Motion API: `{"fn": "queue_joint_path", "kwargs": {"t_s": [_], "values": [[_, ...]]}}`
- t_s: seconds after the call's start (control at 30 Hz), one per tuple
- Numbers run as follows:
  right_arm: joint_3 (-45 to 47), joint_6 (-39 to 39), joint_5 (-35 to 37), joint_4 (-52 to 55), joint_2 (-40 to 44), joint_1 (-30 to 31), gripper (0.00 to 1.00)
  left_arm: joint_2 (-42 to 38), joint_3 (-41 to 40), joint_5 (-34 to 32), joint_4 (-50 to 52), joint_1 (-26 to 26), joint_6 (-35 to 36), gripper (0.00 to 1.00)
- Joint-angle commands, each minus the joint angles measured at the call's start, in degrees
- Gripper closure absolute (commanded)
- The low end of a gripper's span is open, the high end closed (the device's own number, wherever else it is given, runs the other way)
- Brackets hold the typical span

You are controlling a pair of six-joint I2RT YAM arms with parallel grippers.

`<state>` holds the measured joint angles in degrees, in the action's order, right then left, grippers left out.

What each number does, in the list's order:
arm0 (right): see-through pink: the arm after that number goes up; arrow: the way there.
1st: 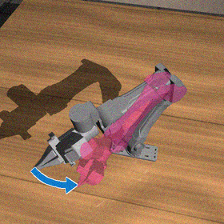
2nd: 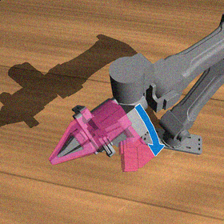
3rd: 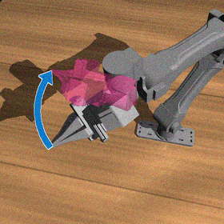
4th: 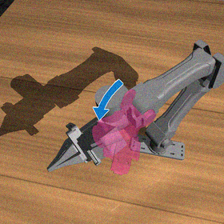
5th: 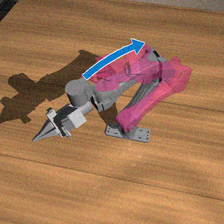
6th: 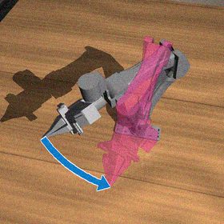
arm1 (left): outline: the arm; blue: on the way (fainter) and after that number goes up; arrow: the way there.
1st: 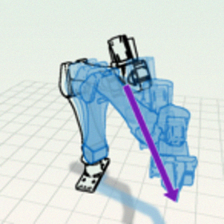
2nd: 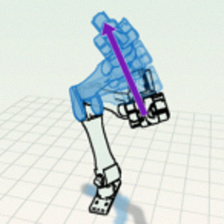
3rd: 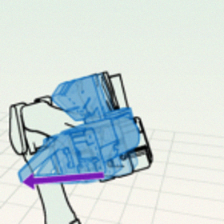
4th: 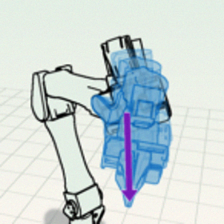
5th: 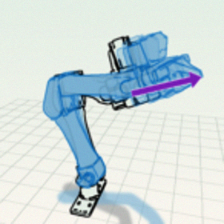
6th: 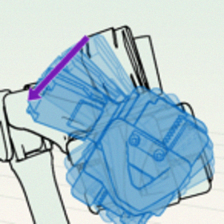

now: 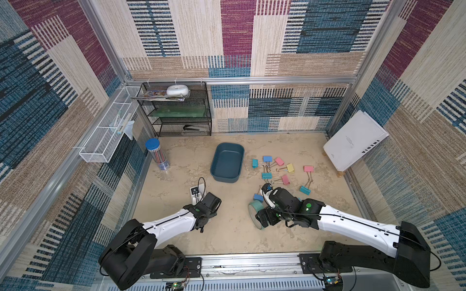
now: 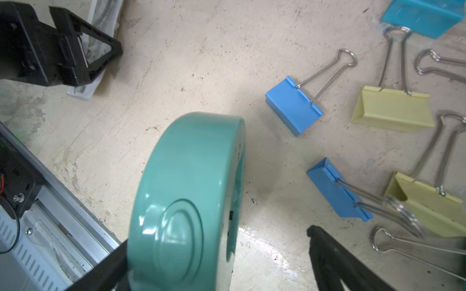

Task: Put the binder clips in the storage box
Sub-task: Move the distractor to the center of the board.

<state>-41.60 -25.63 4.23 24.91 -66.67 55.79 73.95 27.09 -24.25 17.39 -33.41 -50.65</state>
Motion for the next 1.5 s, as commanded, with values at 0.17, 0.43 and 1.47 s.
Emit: {"fn": "queue_joint_path", "kwargs": {"t_s": [0.17,0.43,1.47], "values": [[-0.33,-3.2,1.34,-3.17,-2.56,2.38,0.13,3.83,3.96,6.54,4.63,5.92,1.58,0.13],[-0.92,-5.82,5.49,-2.55,-4.6,2.91,0.29,5.17,6.88,11.91,1.39,19.43,7.37,0.2],[-1.99,-8.53,9.37,-3.35,-4.27,2.92,0.7,12.65,12.37,18.25,-2.4,28.09,12.7,0.11]]}}
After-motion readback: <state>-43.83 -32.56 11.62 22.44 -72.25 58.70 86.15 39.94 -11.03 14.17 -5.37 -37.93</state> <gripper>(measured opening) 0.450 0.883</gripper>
